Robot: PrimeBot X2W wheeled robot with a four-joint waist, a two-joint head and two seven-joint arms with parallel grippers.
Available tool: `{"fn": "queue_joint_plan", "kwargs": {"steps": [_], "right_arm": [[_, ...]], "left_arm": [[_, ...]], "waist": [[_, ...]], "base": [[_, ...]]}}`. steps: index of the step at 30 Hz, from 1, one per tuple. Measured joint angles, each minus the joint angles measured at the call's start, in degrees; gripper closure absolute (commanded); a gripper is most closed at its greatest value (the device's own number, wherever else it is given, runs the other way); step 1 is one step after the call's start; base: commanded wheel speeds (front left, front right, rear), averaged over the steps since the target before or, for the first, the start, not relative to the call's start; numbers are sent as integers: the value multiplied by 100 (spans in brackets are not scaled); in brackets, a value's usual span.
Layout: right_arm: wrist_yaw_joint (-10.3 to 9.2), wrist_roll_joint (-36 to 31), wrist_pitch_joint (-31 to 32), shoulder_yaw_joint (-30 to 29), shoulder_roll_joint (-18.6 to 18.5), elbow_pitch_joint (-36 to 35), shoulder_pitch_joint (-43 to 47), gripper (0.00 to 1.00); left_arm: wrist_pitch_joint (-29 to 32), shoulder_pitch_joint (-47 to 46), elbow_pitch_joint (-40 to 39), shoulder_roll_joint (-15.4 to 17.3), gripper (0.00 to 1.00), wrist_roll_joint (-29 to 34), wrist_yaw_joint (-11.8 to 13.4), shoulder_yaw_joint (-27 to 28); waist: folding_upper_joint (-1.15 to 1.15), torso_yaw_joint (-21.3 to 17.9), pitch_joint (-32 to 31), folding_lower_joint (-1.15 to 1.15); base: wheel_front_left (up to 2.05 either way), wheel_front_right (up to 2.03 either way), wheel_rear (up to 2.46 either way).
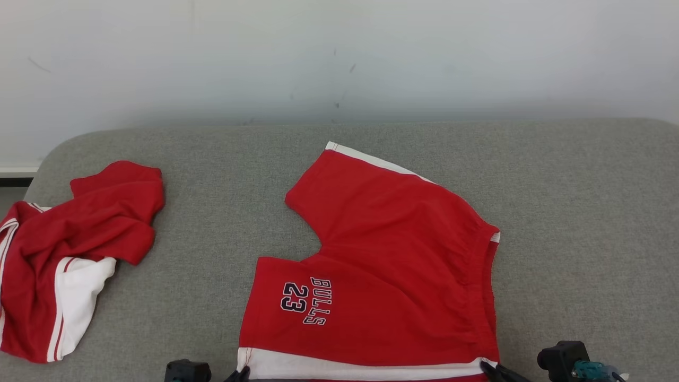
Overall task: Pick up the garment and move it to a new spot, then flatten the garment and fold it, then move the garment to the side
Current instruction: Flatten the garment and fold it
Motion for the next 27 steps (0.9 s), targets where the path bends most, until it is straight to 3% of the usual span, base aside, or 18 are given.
{"fn": "queue_joint_plan", "kwargs": {"steps": [8,18,27], "right_arm": [[3,120,-59,-126,-5,-177,-3,100],[111,563,-350,-435,-8,-747,23,100],[189,766,-380,-567,-43,-1278,-109,100]], "left_arm": [[-201,1,-47,27,100,0,27,127],[-463,18,-683,254,100,49,137,269],[-492,-627,-1221,650,100,83,-36,511]], "waist": [[0,14,-34,0],[0,-25,-77,0],[0,-204,-10,0]], "base": [[0,0,0],[0,0,0],[0,0,0]]}}
